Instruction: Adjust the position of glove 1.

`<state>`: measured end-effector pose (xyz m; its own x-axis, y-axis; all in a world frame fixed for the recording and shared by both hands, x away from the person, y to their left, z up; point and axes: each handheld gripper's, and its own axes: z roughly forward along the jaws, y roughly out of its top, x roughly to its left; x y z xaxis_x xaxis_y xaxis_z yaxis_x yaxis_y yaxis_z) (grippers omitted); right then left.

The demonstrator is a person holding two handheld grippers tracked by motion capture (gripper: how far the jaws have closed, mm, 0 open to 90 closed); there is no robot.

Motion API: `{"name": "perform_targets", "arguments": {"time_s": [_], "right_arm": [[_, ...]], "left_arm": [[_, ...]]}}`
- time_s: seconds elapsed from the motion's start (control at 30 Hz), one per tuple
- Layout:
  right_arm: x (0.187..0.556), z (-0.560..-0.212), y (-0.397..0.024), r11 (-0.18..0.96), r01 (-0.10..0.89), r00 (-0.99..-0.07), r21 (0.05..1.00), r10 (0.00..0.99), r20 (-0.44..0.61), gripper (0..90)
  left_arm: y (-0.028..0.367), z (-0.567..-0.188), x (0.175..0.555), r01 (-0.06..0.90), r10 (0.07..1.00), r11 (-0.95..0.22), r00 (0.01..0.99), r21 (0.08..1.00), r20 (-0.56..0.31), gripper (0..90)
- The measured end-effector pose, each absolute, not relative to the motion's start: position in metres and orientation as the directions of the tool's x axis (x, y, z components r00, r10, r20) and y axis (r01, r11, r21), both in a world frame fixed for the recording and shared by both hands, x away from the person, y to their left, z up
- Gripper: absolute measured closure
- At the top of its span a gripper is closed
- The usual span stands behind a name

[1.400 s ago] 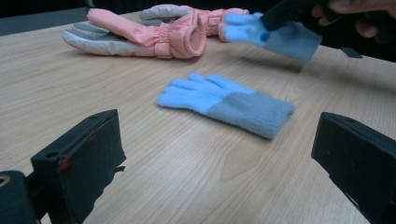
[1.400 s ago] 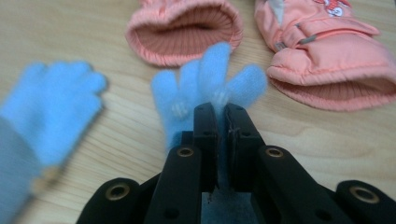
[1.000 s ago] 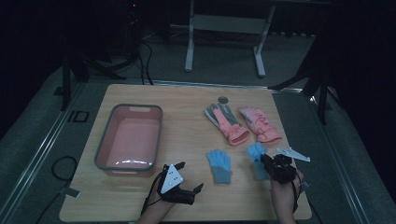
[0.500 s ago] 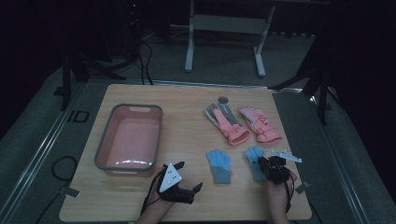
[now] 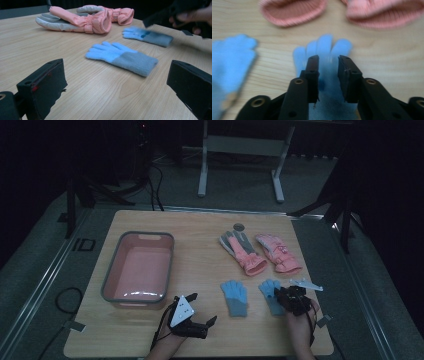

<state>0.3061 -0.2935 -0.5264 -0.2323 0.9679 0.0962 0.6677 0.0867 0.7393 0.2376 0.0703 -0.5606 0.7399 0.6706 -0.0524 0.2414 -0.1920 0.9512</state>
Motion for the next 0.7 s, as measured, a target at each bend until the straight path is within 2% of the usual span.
{"name": "perform_targets", "arguments": {"time_s": [0.07, 0.1, 0.2, 0.23, 0.27, 0.37, 0.4, 0.5, 0.7], "right_arm": [[0.309, -0.515, -0.298, 0.128, 0.658, -0.274, 0.742, 0.958, 0.078, 63.0], [0.309, -0.515, -0.298, 0.128, 0.658, -0.274, 0.742, 0.958, 0.078, 63.0], [0.315, -0.499, -0.312, 0.21, 0.618, -0.384, 0.757, 0.922, 0.058, 63.1], [0.315, -0.499, -0.312, 0.21, 0.618, -0.384, 0.757, 0.922, 0.058, 63.1], [0.318, -0.496, -0.318, 0.276, 0.59, -0.475, 0.759, 0.879, 0.05, 63.1], [0.319, -0.497, -0.32, 0.316, 0.569, -0.515, 0.759, 0.857, 0.029, 63.1], [0.322, -0.503, -0.325, 0.413, 0.521, -0.614, 0.747, 0.789, -0.007, 63.1], [0.322, -0.513, -0.326, 0.461, 0.511, -0.654, 0.726, 0.756, -0.019, 62.7], [0.319, -0.534, -0.326, 0.462, 0.527, -0.668, 0.713, 0.745, 0.011, 61.6]], "left_arm": [[0.071, -0.561, 0.238, 0.243, 0.674, -0.187, 0.737, 0.952, -0.055, 2.2], [0.071, -0.561, 0.238, 0.243, 0.674, -0.187, 0.737, 0.952, -0.055, 2.2], [0.071, -0.561, 0.238, 0.245, 0.673, -0.184, 0.738, 0.952, -0.06, 2.2], [0.071, -0.561, 0.238, 0.245, 0.673, -0.184, 0.738, 0.952, -0.06, 2.2], [0.071, -0.561, 0.238, 0.246, 0.672, -0.182, 0.738, 0.952, -0.062, 2.2], [0.072, -0.561, 0.238, 0.246, 0.671, -0.183, 0.739, 0.952, -0.062, 2.2], [0.072, -0.561, 0.238, 0.242, 0.669, -0.178, 0.741, 0.954, -0.063, 2.2], [0.073, -0.561, 0.238, 0.242, 0.671, -0.165, 0.738, 0.956, -0.071, 2.2], [0.074, -0.561, 0.238, 0.239, 0.666, -0.156, 0.742, 0.958, -0.077, 2.2]]}}
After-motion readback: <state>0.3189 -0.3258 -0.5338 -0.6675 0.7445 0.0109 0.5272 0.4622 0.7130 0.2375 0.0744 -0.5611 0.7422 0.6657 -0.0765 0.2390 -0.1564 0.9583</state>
